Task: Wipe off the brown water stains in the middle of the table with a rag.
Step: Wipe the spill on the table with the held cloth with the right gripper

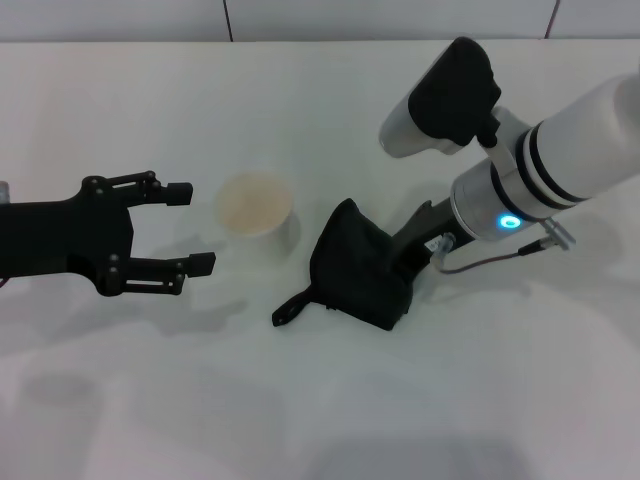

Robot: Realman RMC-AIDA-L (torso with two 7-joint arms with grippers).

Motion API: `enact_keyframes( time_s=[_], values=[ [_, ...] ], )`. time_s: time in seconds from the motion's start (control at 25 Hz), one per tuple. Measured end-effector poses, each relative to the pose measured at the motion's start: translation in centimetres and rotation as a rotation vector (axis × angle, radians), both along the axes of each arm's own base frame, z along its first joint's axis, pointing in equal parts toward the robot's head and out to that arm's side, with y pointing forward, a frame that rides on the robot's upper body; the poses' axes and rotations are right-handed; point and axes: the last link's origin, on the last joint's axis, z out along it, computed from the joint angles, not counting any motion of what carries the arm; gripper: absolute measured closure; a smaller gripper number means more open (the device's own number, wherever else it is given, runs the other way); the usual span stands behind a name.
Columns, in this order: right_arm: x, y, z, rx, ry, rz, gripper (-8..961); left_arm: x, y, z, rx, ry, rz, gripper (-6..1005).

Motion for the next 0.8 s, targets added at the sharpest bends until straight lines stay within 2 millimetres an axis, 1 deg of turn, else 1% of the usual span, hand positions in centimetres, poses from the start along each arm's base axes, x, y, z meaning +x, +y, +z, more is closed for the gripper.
enact_keyframes(
  time_s=[0.32, 0.6, 0.8],
  values=[
    [0.2, 2.7, 0.8, 0.156, 0.020, 0.032, 818, 0.1, 0.1, 0.0, 0.001, -0.003, -0.002, 115],
    [1.5, 4.7, 1.3, 0.270, 0.026, 0.015, 812, 0.1, 0.1, 0.0, 0.002, -0.006, -0.003, 115],
    [2.3, 5.9, 2.2, 0.334, 0.041, -0.017, 808, 0.1, 0.0, -0.2, -0.001, -0.009, -0.002, 115]
  ],
)
